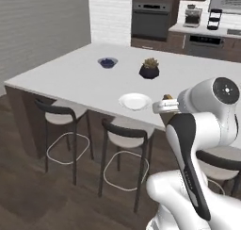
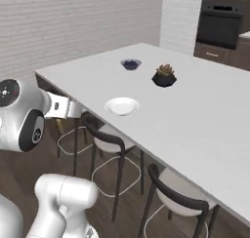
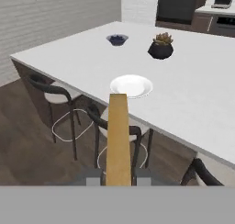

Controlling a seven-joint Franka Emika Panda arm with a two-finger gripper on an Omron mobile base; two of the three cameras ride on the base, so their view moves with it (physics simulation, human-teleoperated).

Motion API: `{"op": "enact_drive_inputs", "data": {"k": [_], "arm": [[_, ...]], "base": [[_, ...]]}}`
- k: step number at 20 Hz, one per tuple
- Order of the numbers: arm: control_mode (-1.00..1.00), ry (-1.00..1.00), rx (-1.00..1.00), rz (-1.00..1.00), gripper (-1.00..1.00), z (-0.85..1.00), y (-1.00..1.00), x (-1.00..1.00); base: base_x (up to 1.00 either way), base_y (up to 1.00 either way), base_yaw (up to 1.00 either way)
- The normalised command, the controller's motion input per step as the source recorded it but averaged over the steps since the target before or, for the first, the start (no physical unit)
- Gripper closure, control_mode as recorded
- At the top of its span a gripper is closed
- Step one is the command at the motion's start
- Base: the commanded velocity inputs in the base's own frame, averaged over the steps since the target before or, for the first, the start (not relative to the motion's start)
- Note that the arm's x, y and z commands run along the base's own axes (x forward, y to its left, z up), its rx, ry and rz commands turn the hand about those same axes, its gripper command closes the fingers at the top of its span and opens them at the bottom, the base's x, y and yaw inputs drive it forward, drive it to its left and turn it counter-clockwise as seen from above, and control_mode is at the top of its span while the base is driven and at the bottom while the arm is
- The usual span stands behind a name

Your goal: Start the toaster. Once the lever pops up, take the bread to the plate on the dining counter.

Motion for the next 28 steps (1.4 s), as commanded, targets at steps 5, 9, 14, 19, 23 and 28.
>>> {"op": "enact_drive_inputs", "data": {"k": [5,9,14,19,23,28], "arm": [[1.00,0.00,0.00,0.00,1.00,0.00,0.00,0.00],[1.00,0.00,0.00,0.00,1.00,0.00,0.00,0.00],[1.00,0.00,0.00,0.00,1.00,0.00,0.00,0.00],[1.00,0.00,0.00,0.00,1.00,0.00,0.00,0.00],[1.00,0.00,0.00,0.00,1.00,0.00,0.00,0.00],[1.00,0.00,0.00,0.00,1.00,0.00,0.00,0.00]], "base": [[0.59,1.00,-0.51],[0.50,1.00,-0.52],[0.62,0.94,-0.51],[0.48,0.66,-0.34],[0.71,0.34,-0.19],[0.66,0.05,-0.11]]}}
